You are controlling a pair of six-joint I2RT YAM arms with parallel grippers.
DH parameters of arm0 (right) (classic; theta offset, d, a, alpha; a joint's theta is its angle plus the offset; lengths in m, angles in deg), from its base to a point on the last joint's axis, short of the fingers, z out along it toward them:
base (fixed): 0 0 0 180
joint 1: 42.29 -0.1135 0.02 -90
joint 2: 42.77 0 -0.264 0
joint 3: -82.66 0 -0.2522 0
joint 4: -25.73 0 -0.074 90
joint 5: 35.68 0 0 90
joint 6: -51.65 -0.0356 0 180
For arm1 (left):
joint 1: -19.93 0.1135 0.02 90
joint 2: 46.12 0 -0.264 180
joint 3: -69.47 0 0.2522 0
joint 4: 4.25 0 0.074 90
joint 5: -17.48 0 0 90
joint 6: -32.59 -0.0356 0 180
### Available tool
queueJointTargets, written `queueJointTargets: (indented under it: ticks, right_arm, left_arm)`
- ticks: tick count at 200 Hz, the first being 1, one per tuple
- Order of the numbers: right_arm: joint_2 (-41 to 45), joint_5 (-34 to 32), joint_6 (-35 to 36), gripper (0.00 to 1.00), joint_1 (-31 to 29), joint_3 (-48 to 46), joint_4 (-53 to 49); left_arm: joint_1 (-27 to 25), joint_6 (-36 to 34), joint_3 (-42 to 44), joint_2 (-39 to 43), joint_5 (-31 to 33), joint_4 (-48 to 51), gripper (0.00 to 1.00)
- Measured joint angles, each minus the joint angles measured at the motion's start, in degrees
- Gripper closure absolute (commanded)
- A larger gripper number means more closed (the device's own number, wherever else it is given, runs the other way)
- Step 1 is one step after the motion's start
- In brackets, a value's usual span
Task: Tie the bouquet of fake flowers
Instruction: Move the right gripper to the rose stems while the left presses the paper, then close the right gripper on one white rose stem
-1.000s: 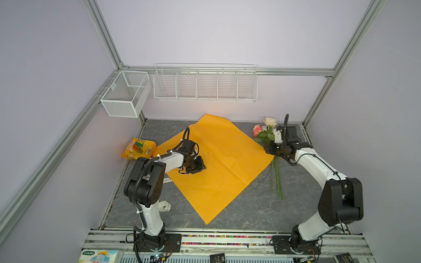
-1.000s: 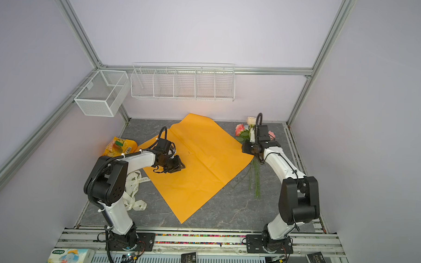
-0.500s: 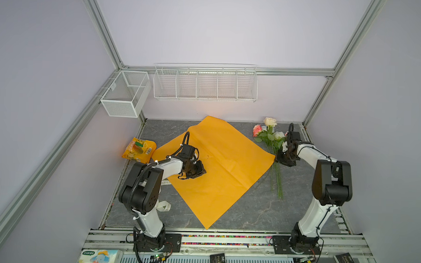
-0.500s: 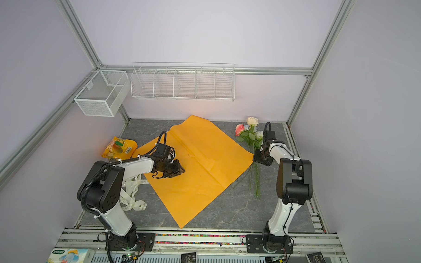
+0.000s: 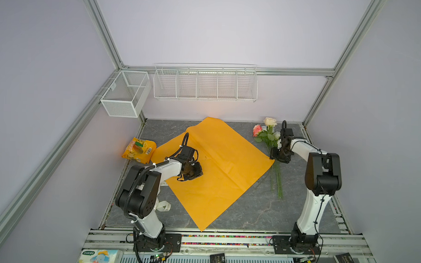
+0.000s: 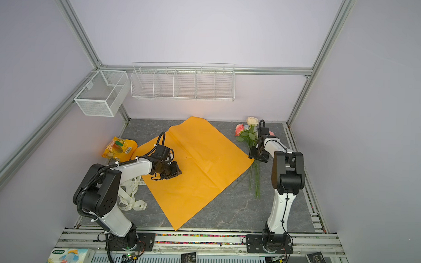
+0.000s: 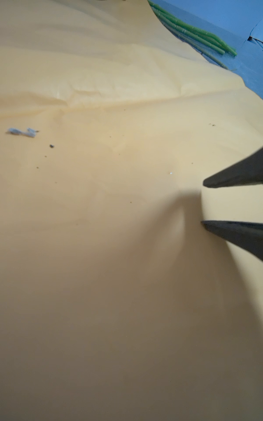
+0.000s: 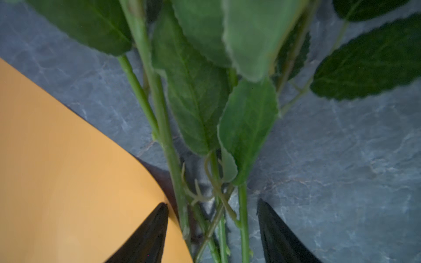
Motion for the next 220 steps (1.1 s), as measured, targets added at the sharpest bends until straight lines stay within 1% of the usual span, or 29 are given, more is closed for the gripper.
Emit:
queueJointTargets:
  ticks: [33, 60, 67, 78, 83, 97, 116, 139, 157, 190, 207, 220]
  right_arm:
    - [-5.8, -2.8, 0.1, 0.34, -0.2, 7.0, -1.0]
    - [-7.8, -6.8, 0.9, 0.35, -1.3, 9.9, -2.4]
    - [-8.1, -8.2, 1.4, 0.37, -1.6, 10.4, -2.6]
    - [-8.2, -9.6, 2.2, 0.45, -1.7, 10.6, -2.5]
    - [-8.2, -9.8, 2.5, 0.46, -1.6, 10.5, -2.5]
    - [-7.5, -9.7, 3.0, 0.49, -0.4, 9.0, -1.0]
    - [-5.4, -9.1, 3.8, 0.50, 2.7, 5.6, 0.8]
    - [-4.5, -8.2, 5.0, 0.48, 7.2, 4.3, 0.9]
    - [-4.5, -7.4, 5.8, 0.43, 9.7, 4.5, 0.5]
    - [-3.0, -6.7, 6.8, 0.39, 10.2, 4.5, -2.5]
    - [-0.4, -5.9, 6.9, 0.41, 9.9, 4.3, -3.9]
    - [1.9, -4.8, 7.0, 0.46, 9.8, 4.3, -4.5]
  left_arm:
    - [0.1, 0.0, 0.4, 0.2, -0.6, -0.6, 0.73]
    - [0.0, 0.1, 0.9, 0.4, -1.3, -0.9, 0.73]
    - [0.0, 0.2, 0.9, 0.4, -1.5, -1.0, 0.73]
    - [-0.4, 0.5, 0.9, 0.4, -1.5, -0.9, 0.73]
    - [-0.8, 0.9, 0.9, 0.4, -1.5, -0.9, 0.73]
    - [-2.4, 2.1, 0.9, 0.4, -1.5, -1.0, 0.73]
    - [-5.4, 4.2, 0.9, 0.4, -1.5, -1.4, 0.73]
    - [-8.6, 7.9, 0.9, -0.2, -1.7, -3.3, 0.73]
    - [-9.7, 10.9, 0.9, -1.1, -2.4, -5.8, 0.73]
    - [-11.5, 14.8, 0.0, -2.8, -2.8, -9.3, 0.73]
    - [-12.6, 16.0, -0.1, -3.0, -2.5, -9.9, 0.73]
    - [-13.1, 16.6, -0.1, -3.0, -2.5, -10.1, 0.73]
